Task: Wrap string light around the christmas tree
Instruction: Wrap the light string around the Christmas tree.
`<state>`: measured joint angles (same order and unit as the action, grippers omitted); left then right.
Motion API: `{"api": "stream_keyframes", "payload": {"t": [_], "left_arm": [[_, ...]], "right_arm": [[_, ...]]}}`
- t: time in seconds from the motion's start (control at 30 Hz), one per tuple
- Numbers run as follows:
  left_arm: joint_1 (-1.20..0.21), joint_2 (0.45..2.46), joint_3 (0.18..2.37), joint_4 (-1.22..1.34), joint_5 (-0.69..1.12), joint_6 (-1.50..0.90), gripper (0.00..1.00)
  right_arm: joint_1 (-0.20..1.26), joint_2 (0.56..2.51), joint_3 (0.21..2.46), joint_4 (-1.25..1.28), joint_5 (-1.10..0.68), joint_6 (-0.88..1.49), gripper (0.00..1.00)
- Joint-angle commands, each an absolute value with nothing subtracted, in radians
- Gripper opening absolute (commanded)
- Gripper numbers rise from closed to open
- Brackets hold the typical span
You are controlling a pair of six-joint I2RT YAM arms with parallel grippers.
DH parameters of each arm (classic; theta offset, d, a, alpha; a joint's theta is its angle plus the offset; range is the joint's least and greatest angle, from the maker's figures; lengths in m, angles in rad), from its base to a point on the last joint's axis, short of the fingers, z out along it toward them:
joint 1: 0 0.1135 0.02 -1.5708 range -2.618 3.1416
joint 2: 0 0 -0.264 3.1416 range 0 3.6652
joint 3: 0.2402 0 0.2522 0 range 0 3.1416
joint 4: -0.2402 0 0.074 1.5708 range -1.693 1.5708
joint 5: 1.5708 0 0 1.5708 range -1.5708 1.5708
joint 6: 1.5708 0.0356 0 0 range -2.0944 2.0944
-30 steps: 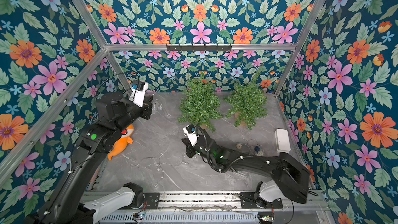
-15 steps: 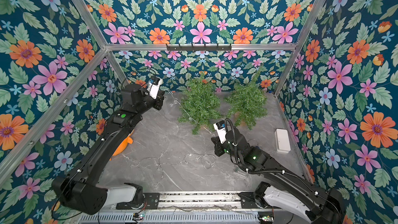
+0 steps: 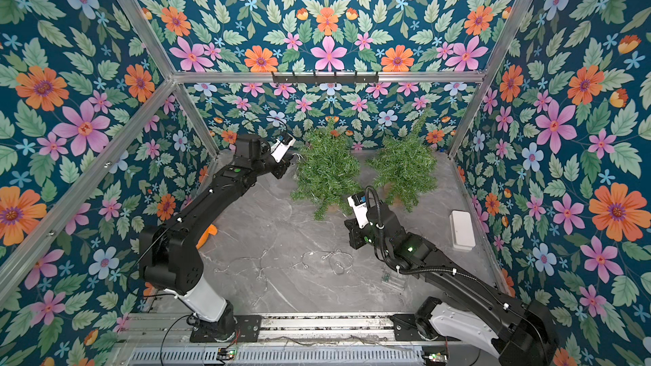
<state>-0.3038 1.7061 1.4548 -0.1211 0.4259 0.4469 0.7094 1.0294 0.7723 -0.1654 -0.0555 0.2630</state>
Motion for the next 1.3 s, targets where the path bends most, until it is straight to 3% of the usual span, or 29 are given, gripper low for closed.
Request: {"api": "stream_keyframes", "payload": {"t": [0.0, 0.2, 0.4, 0.57, 0.9, 1.1, 1.27], "left_arm": [[-0.303, 1.735, 1.500, -0.090, 0.523, 0.465, 0.00], [-0.317, 1.771, 1.547, -0.081, 0.545, 0.457, 0.00], [-0.320, 1.822, 1.458, -0.061, 0.610, 0.396, 0.00], [-0.309, 1.779, 1.430, -0.043, 0.612, 0.370, 0.13], [-0.261, 1.630, 1.371, -0.060, 0.508, 0.258, 0.54], [-0.280, 1.520, 1.280, -0.101, 0.432, 0.036, 0.55], [-0.357, 1.352, 1.010, 0.032, 0.415, -0.140, 0.57]], "right_arm": [[0.661, 1.050, 0.786, -0.164, -0.101, 0.288, 0.00], [0.635, 1.090, 0.806, -0.148, -0.106, 0.296, 0.00], [0.594, 1.135, 0.840, -0.154, -0.097, 0.305, 0.00], [0.577, 1.136, 0.866, -0.185, -0.103, 0.287, 0.00], [0.556, 1.185, 0.925, -0.250, -0.077, 0.239, 0.00], [0.541, 1.231, 0.927, -0.253, -0.123, 0.250, 0.00], [0.530, 1.258, 0.931, -0.272, -0.093, 0.245, 0.00]]}}
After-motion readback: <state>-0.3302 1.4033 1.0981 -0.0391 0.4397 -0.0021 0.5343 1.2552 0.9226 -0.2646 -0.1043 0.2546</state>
